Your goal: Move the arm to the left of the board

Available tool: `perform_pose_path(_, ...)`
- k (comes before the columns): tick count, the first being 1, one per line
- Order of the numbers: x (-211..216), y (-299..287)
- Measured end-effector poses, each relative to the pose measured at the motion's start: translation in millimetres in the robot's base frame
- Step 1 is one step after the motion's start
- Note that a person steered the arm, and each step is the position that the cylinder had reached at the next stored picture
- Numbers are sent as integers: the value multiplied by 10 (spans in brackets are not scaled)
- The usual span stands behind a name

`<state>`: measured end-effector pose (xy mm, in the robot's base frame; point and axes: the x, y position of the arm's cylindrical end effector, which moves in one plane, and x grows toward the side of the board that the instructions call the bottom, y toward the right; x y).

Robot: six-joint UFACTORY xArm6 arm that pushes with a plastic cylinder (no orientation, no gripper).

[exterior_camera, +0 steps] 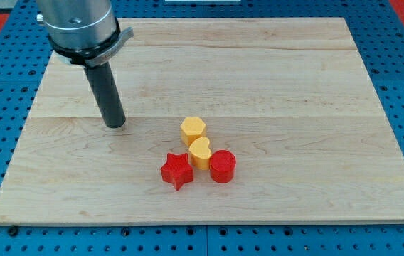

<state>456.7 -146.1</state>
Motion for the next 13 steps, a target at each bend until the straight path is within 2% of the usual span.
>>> perform_pose_path(13,0,-1537)
